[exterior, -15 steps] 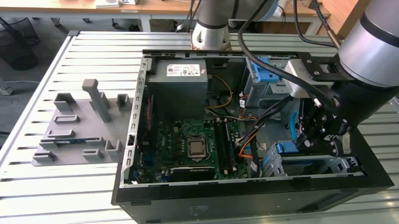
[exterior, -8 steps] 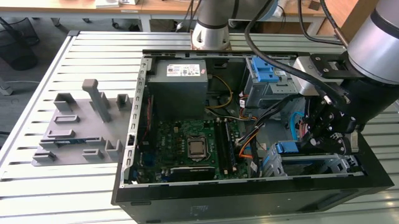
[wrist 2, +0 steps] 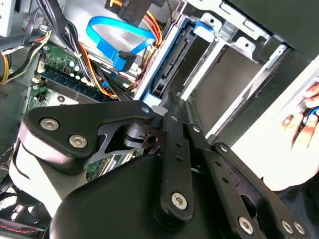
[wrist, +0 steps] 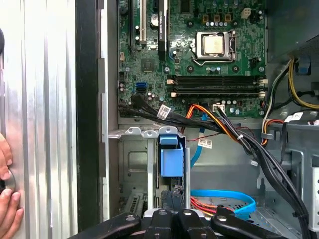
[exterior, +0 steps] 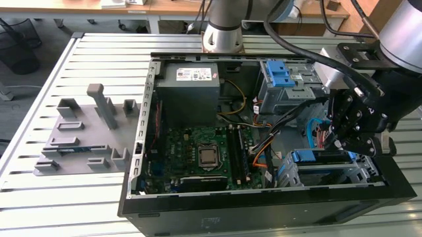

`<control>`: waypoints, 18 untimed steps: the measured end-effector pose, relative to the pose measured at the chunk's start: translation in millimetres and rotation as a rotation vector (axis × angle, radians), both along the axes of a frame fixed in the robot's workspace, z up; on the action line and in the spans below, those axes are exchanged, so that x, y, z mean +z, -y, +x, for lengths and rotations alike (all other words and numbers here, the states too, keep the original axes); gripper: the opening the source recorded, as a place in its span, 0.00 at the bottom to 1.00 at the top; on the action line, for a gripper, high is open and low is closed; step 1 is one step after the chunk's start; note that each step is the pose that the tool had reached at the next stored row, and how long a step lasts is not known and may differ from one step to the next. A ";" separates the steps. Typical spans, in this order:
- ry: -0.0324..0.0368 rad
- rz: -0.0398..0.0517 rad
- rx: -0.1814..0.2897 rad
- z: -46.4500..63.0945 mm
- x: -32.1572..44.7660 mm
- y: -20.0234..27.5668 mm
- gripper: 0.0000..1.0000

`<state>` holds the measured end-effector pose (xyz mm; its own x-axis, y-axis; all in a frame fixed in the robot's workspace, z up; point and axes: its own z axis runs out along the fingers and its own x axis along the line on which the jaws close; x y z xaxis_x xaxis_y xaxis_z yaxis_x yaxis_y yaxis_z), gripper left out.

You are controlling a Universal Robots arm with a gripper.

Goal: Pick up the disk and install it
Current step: 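Insert the first disk wire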

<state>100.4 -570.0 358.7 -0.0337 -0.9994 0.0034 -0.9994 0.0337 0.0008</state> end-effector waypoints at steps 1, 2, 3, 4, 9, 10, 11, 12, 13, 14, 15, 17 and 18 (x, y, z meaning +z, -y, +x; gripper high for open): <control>0.0000 0.0001 0.000 2.6 0.0 -0.2 0.11; 0.0000 -0.0001 0.000 5.9 0.1 -0.5 0.11; 0.0001 0.0000 0.000 9.4 0.1 -0.8 0.11; 0.0000 -0.0001 0.000 13.1 0.1 -1.3 0.11; 0.0000 -0.0006 0.000 27.0 0.1 -4.7 0.11; 0.0000 -0.0015 0.000 28.5 0.1 -5.8 0.11; 0.0000 -0.0019 0.000 29.5 0.1 -6.9 0.11; 0.0000 -0.0020 0.000 30.1 0.3 -8.0 0.11; 0.0000 -0.0020 0.000 30.3 0.7 -9.2 0.11; 0.0000 -0.0020 -0.001 30.3 1.4 -10.8 0.11; 0.0000 -0.0020 0.000 30.5 2.4 -12.3 0.11; 0.0000 -0.0021 0.000 30.8 4.8 -14.8 0.11; 0.0000 -0.0023 0.000 30.9 5.9 -16.2 0.11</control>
